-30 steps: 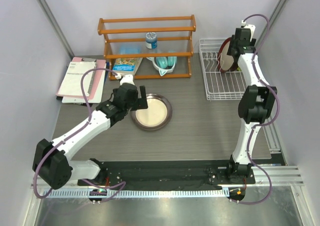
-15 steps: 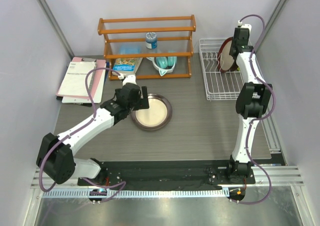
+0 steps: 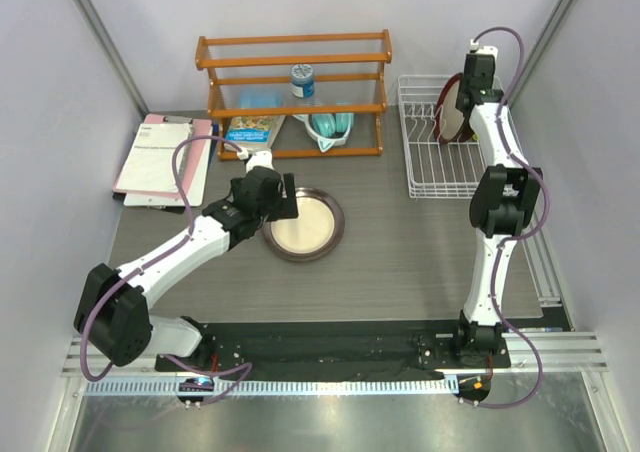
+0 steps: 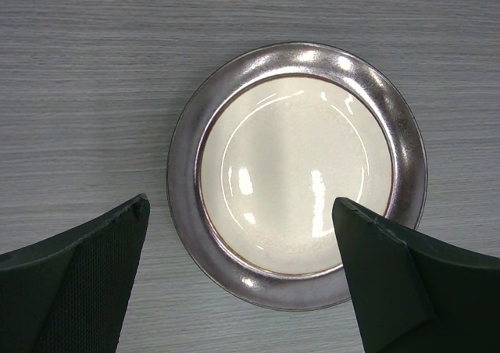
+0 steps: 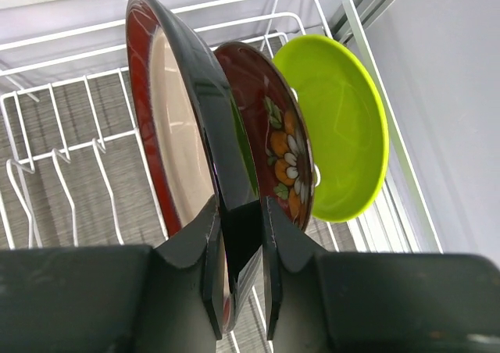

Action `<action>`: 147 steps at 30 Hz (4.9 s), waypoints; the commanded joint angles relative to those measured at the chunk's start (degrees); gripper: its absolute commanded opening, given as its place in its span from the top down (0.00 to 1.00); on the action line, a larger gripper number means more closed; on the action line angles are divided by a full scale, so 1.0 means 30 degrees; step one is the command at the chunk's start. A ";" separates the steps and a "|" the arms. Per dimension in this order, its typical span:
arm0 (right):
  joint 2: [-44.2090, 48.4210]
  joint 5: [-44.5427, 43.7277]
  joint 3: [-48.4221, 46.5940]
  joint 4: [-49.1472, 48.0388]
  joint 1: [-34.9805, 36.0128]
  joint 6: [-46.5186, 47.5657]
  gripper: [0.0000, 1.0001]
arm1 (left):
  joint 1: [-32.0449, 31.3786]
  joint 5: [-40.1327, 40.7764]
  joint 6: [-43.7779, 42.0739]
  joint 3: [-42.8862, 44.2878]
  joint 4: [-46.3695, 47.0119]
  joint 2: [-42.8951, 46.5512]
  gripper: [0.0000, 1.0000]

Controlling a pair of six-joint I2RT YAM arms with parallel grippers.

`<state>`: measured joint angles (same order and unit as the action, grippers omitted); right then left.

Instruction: Unload the plates from the dish rack

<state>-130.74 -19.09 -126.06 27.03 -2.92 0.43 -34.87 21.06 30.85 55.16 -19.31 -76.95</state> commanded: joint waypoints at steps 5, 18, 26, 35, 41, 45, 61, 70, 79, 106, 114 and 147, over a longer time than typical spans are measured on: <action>0.4437 -0.5262 0.1823 -0.3001 0.1645 0.1175 0.99 | -0.0065 0.0978 -0.0030 -0.0045 0.0197 0.0365 0.01; 0.6604 -0.8167 0.3318 -0.4350 0.2613 0.2495 0.99 | -0.0065 0.1096 0.0175 -0.0280 0.0079 0.0629 0.01; 0.9298 -0.7670 0.4663 -0.3181 0.3023 0.0831 0.99 | -0.0065 0.0599 0.0380 -0.0309 0.0225 0.1096 0.01; 1.3982 -0.3169 0.6332 0.0187 0.4895 -0.1691 0.99 | -0.0065 -0.1099 0.0409 -0.1363 0.1484 0.2591 0.01; 1.7500 0.1528 1.0486 0.0865 0.5892 -0.4652 0.99 | 0.0198 -0.3939 0.0642 -0.2036 0.3182 0.3646 0.00; 2.0046 0.4800 1.3567 -0.0683 0.6332 -0.6407 0.99 | 0.0755 -0.6139 0.1287 -0.2857 0.4736 0.4203 0.01; 2.2514 1.0669 2.0951 -0.6193 0.7799 -1.1361 0.99 | 0.2103 -1.3463 0.6881 -0.6841 1.6683 0.0985 0.05; 2.2281 1.1959 2.2826 -0.8186 0.8121 -1.2855 0.99 | 0.2132 -1.4109 0.7734 -0.6638 1.9385 -0.1683 0.07; 2.2690 1.2165 2.3738 -0.8540 0.8326 -1.3267 0.99 | 0.2103 -1.1331 0.6858 -0.6753 1.9446 -0.1367 0.30; 2.1372 1.5123 2.4676 -1.1351 0.8502 -1.4996 0.96 | 0.2073 -1.2819 0.5948 -0.6052 1.8565 -0.1889 1.00; 2.1109 1.5329 2.4500 -1.1411 0.8502 -1.5053 0.99 | 0.2015 -1.3552 0.5830 -0.5788 1.8449 -0.1977 0.77; 1.9264 1.5855 2.5027 -1.2932 0.8502 -1.5199 0.53 | 0.1956 -1.2879 0.4189 -0.4557 1.4053 0.0103 1.00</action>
<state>-72.88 19.90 -48.56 1.48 20.32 -42.00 -26.72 -12.38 44.93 39.72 21.98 -77.47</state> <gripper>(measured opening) 0.519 0.034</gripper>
